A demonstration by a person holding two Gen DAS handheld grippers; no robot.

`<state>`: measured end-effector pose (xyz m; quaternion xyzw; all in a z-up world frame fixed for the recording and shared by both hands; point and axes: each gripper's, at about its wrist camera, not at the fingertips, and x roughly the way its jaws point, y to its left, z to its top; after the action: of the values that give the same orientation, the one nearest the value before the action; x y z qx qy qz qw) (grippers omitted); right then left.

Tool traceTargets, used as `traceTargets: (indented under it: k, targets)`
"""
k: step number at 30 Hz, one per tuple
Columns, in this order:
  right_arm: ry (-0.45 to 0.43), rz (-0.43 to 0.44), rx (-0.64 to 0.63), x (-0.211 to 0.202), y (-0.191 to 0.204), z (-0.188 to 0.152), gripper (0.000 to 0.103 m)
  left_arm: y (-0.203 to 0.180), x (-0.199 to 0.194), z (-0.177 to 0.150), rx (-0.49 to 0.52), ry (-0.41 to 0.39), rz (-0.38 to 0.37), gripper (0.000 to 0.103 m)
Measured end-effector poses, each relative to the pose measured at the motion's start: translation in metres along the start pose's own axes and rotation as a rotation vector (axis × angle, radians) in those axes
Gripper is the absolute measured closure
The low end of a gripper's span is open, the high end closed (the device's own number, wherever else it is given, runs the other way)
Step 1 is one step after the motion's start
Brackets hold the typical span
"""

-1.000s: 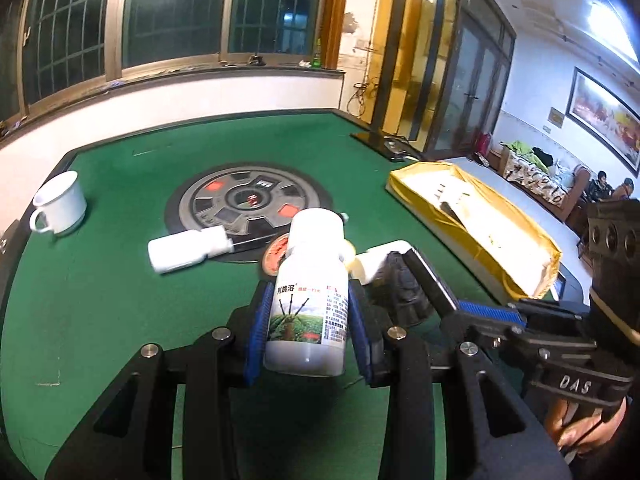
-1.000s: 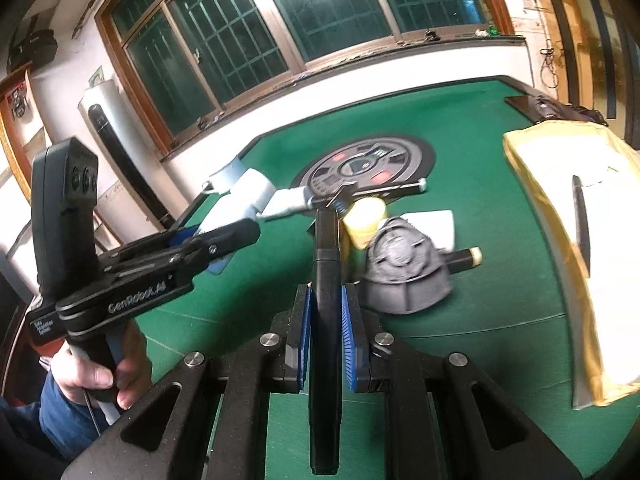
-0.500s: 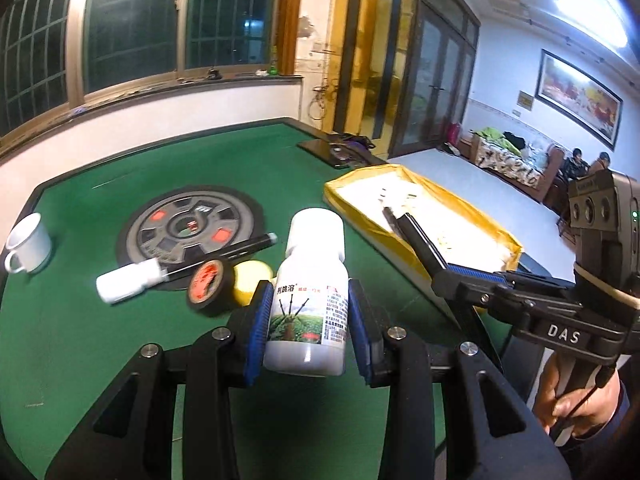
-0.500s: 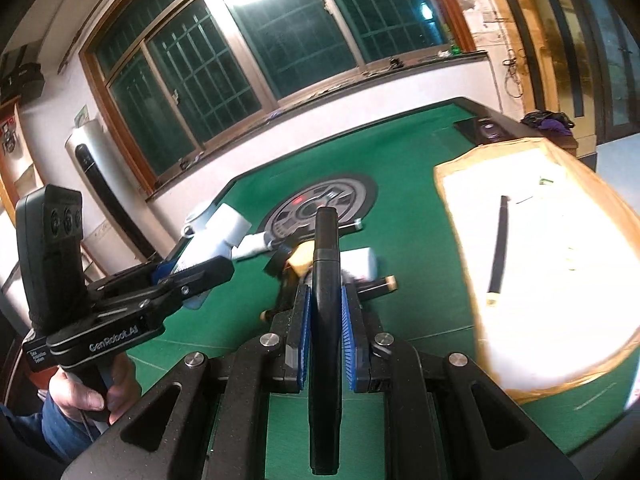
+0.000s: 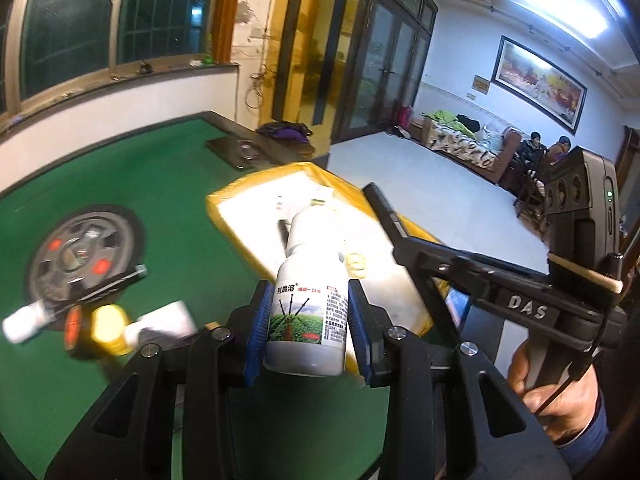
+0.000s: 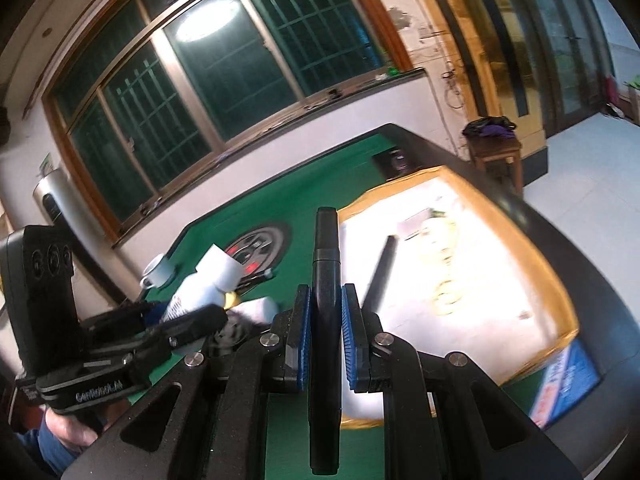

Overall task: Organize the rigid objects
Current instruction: 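Lower the bottle and marker into the tray and open both grippers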

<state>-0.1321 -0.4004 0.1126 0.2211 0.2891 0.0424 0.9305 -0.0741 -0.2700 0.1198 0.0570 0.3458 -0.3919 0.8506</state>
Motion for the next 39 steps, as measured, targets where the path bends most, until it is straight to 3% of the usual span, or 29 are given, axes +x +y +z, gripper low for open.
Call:
traceTargets:
  k: [6,11,26,39]
  targets:
    - [0.041,-0.071,0.031,0.013,-0.036,0.02,0.09,-0.024,0.05,0.011,-0.021,0.077,-0.035,0.069]
    - [0.079,-0.119,0.044,0.024,-0.064,0.026,0.09,-0.031,0.08,0.013,-0.037,0.121,-0.011,0.069]
    - [0.151,-0.184,0.038,0.046,-0.092,0.029,0.09,-0.04,0.106,0.004,-0.049,0.185,0.001,0.069]
    - [0.171,-0.211,0.033,0.055,-0.095,0.028,0.09,-0.045,0.107,0.004,-0.015,0.19,0.041,0.069]
